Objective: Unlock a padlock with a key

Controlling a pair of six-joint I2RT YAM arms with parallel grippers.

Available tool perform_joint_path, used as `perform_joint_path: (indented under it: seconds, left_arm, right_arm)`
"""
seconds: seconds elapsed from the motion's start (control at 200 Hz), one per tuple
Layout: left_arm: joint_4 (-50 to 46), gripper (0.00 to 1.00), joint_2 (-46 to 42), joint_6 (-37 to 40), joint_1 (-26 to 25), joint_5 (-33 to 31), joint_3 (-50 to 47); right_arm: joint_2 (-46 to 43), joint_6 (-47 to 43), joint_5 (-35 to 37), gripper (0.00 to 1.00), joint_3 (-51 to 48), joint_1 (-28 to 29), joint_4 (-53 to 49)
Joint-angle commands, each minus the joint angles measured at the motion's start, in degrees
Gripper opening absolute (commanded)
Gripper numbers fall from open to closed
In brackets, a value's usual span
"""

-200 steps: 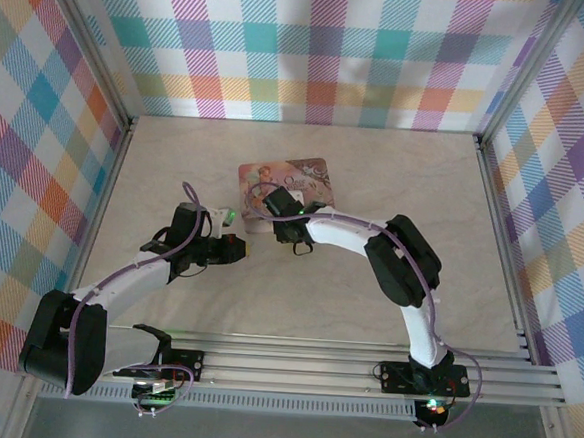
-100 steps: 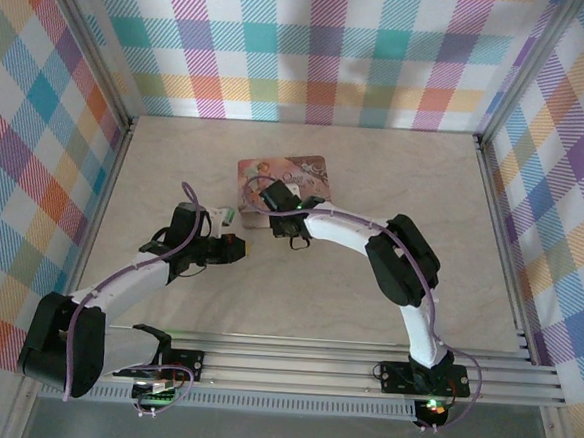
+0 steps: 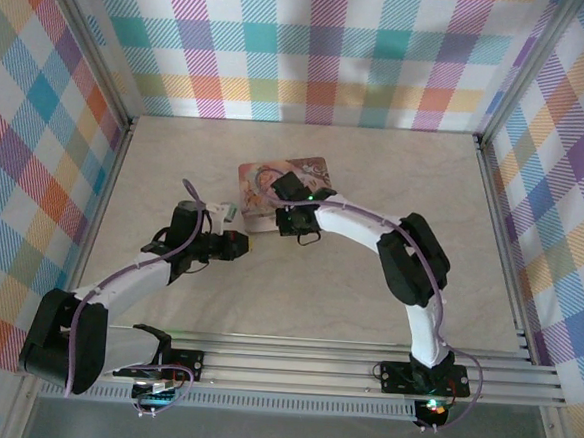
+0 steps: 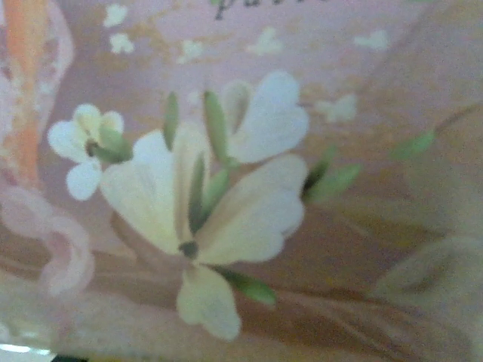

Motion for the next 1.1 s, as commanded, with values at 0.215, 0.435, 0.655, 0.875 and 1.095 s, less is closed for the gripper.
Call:
perform_joint_path:
  seconds: [0.215, 0.435, 0.655, 0.875, 1.095]
  left_arm:
    - [17.76, 0.00, 1.73, 7.12, -7.77, 3.31, -1.31]
    - [24.30, 0.00, 8.99, 6.01, -8.96, 3.41, 0.94]
    - [32.88, 0.00, 14.86, 1.98, -9.30, 3.01, 2.54]
    - [37.94, 0.00, 19.19, 0.72, -9.49, 1.70, 2.85]
    - [41.64, 0.00, 22.58, -1.42, -9.88, 1.54, 3.86]
  right_arm:
    - [-7.93, 7.95, -12.22, 0.00, 6.08, -5.18, -13.29]
    - [-10.67, 9.88, -13.93, 0.00, 5.92, -6.72, -14.62]
    - [-11.77, 10.96, -16.79, 0.00, 5.04, -7.99, -14.06]
    - [-13.52, 11.87, -18.71, 0.00, 2.54, -8.72, -10.47]
    - [-14.12, 12.58, -20.28, 0.00, 1.02, -9.24, -9.03]
